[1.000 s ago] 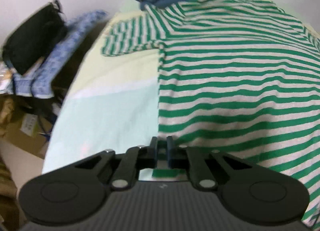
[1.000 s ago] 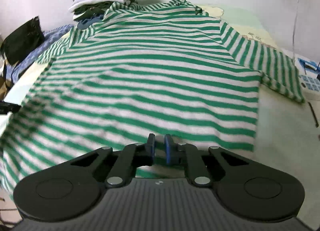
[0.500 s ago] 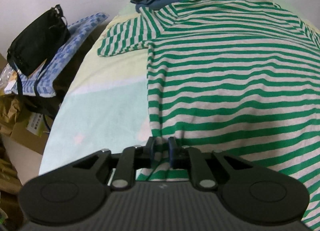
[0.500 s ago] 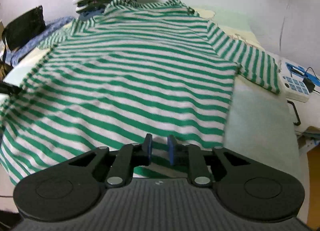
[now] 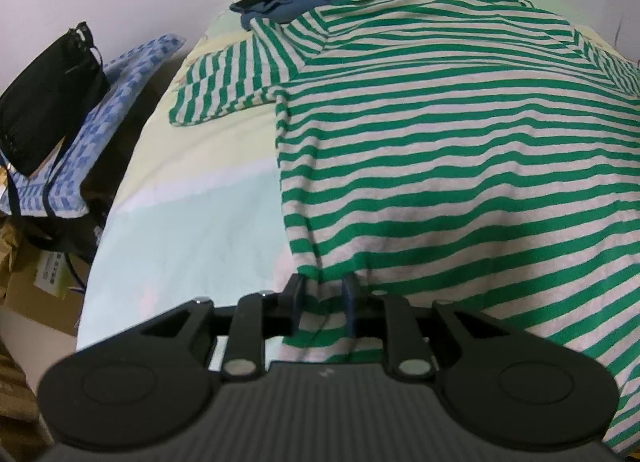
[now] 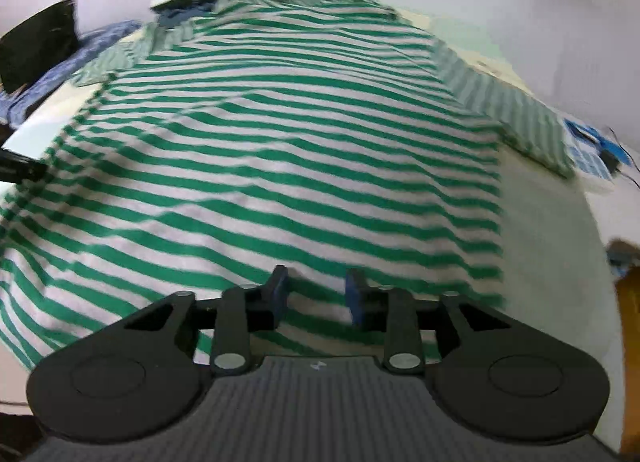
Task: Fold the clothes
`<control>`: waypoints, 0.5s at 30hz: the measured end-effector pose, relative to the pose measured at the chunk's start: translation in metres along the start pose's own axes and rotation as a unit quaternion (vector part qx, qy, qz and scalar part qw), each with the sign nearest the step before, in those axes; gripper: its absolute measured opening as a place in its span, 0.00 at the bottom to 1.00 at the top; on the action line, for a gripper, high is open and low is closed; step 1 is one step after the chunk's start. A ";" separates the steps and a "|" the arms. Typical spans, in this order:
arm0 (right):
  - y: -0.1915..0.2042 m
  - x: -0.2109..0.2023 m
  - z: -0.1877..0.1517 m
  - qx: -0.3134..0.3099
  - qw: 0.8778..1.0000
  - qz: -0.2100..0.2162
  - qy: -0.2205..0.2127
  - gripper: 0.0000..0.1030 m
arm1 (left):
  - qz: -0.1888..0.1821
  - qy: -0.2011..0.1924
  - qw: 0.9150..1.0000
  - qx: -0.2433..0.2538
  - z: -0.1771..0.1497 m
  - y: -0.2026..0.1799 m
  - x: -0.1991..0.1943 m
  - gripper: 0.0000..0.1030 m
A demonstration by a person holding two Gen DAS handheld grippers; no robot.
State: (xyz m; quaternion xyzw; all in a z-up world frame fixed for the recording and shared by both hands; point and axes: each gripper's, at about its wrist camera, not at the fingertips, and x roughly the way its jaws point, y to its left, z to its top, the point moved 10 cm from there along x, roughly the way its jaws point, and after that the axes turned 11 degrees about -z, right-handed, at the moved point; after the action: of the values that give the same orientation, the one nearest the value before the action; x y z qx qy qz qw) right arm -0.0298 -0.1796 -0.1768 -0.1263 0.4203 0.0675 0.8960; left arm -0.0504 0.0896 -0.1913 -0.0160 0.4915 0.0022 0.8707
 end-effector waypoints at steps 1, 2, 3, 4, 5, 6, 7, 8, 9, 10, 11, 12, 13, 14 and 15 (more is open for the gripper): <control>-0.008 -0.001 -0.003 0.008 1.000 -0.007 0.004 0.36 | -0.001 -0.001 1.000 0.003 0.000 0.000 0.000 0.20; -0.015 -0.002 -0.007 0.015 1.000 -0.013 0.008 0.36 | -0.001 -0.002 1.000 0.005 0.000 0.001 0.000 0.22; -0.019 -0.004 -0.011 0.011 1.000 -0.025 0.008 0.36 | 0.000 -0.002 1.000 0.008 0.001 0.001 0.000 0.25; -0.021 -0.006 -0.015 0.006 0.999 -0.038 0.006 0.39 | 0.001 -0.003 1.000 0.011 0.001 0.001 0.000 0.27; -0.024 -0.008 -0.018 0.008 0.999 -0.041 0.004 0.38 | 0.001 -0.003 1.000 0.013 0.002 0.002 0.001 0.30; -0.025 -0.008 -0.019 0.013 0.999 -0.043 0.002 0.38 | 0.000 -0.003 1.000 0.013 0.002 0.003 0.001 0.33; -0.025 -0.008 -0.019 0.017 0.999 -0.046 0.001 0.38 | -0.001 -0.004 1.000 0.012 0.003 0.005 0.001 0.35; -0.024 -0.008 -0.020 0.021 0.999 -0.049 0.000 0.38 | -0.001 -0.004 1.000 0.010 0.003 0.006 0.002 0.39; -0.024 -0.008 -0.019 0.024 0.998 -0.053 0.000 0.38 | 0.000 -0.003 1.000 0.008 0.003 0.008 0.002 0.45; -0.023 -0.007 -0.019 0.026 0.998 -0.056 0.000 0.38 | 0.000 -0.002 1.000 0.006 0.004 0.010 0.002 0.47; -0.024 -0.006 -0.018 0.029 0.998 -0.056 0.000 0.38 | 0.001 -0.001 1.000 0.003 0.004 0.011 0.002 0.50; -0.025 -0.005 -0.017 0.032 0.998 -0.053 -0.001 0.39 | 0.001 0.000 1.000 0.001 0.004 0.013 0.002 0.50; -0.026 -0.004 -0.016 0.033 0.998 -0.049 0.000 0.39 | -0.002 0.000 1.000 0.000 0.002 0.014 0.001 0.50; -0.028 -0.004 -0.016 0.031 0.999 -0.045 0.000 0.39 | -0.005 0.001 1.000 -0.001 0.001 0.016 -0.001 0.49; -0.028 -0.004 -0.016 0.027 0.999 -0.042 0.000 0.39 | -0.007 0.001 1.000 -0.001 -0.002 0.017 -0.003 0.47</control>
State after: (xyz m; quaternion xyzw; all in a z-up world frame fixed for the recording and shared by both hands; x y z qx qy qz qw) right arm -0.0382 -0.2111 -0.1787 -0.1194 0.4165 0.0182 0.9011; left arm -0.0536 0.1069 -0.1904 -0.0208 0.4926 -0.0035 0.8700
